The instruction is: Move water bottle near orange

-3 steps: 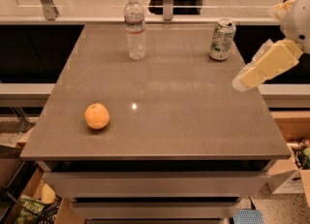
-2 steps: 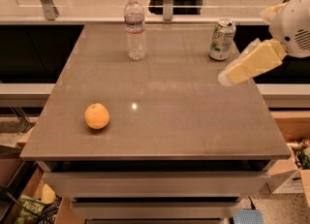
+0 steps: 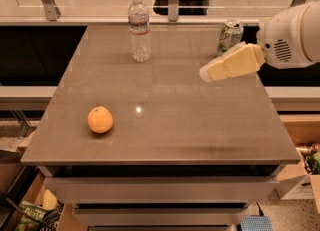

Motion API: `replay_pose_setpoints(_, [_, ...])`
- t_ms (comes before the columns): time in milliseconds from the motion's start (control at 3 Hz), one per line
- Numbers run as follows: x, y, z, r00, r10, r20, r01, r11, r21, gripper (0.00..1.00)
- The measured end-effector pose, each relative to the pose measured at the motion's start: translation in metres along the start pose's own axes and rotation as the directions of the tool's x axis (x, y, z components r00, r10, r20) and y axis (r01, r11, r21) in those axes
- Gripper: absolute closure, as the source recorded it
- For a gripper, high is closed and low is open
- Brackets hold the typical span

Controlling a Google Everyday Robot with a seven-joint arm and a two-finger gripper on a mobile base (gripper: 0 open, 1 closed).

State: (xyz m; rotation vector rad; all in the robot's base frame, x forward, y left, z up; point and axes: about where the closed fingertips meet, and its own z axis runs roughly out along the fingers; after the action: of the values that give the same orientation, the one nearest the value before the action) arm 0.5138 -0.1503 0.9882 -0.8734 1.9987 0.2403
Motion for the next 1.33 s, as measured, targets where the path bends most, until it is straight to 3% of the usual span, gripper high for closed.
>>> replay_pose_setpoints(333, [-0.018,-0.003,0.028,0.997,0.044,0.064,-0.046,0.9986,0.026,0.0])
replay_pose_setpoints(667, [-0.02,-0.002,0.029,0.997,0.041,0.064,-0.043,0.9987,0.028,0.0])
replay_pose_setpoints(1333, [-0.034,0.003,0.063,0.993,0.054,0.106,-0.055,0.9985,0.004,0.0])
